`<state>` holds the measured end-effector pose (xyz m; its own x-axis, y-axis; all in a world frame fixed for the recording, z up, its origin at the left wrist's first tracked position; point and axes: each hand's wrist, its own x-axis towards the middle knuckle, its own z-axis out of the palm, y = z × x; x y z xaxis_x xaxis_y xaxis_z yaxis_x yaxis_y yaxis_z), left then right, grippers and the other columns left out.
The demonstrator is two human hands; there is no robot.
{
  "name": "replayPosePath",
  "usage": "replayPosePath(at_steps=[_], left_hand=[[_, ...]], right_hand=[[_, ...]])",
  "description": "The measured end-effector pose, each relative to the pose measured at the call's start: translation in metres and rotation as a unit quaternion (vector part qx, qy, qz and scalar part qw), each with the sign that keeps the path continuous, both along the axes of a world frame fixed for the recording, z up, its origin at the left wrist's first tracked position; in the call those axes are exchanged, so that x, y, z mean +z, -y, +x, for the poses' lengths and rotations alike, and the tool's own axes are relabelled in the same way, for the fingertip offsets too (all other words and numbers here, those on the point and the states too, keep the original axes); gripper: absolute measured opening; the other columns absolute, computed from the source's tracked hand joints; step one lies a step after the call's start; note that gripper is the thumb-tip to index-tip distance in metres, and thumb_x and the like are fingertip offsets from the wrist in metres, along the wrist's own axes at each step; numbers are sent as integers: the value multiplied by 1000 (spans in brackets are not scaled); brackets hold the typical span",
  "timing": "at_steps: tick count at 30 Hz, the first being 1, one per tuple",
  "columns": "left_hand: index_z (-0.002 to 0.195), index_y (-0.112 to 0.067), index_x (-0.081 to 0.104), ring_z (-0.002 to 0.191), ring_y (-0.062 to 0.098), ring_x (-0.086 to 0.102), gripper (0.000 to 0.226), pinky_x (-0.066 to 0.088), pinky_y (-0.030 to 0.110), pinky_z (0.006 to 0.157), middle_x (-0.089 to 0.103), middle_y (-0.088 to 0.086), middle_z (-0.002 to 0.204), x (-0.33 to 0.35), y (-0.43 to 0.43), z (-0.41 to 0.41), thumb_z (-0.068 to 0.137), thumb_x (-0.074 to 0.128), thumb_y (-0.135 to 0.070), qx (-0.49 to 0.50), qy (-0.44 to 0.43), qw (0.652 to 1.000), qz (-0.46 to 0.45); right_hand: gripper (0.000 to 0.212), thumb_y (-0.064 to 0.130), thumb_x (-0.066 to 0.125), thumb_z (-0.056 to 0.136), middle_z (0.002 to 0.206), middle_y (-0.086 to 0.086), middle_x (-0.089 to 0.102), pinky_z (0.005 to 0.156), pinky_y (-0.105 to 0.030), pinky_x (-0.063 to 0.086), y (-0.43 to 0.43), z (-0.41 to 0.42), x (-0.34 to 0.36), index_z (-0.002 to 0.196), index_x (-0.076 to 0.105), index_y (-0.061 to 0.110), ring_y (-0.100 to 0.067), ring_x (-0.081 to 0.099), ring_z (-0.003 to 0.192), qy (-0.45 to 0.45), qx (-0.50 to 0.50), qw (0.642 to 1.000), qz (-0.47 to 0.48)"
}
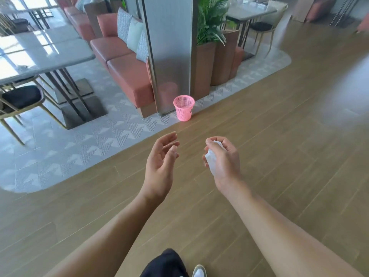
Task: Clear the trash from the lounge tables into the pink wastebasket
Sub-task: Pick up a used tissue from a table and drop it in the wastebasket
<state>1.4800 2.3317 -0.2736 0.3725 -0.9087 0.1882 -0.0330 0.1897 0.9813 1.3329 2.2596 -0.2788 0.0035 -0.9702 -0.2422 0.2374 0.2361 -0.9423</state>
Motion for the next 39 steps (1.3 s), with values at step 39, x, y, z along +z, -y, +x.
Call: replayPosePath(at_steps=[39], left_hand=[[128, -36, 64, 123, 11, 67, 38, 57, 51, 104, 70, -20, 125, -30, 858, 202, 94, 52, -48, 9, 13, 998, 61]], right_hand=[[37, 62, 57, 81, 69, 7, 62, 69, -34, 48, 875, 218, -29, 65, 69, 31, -16, 61, 70, -69, 9, 996, 64]])
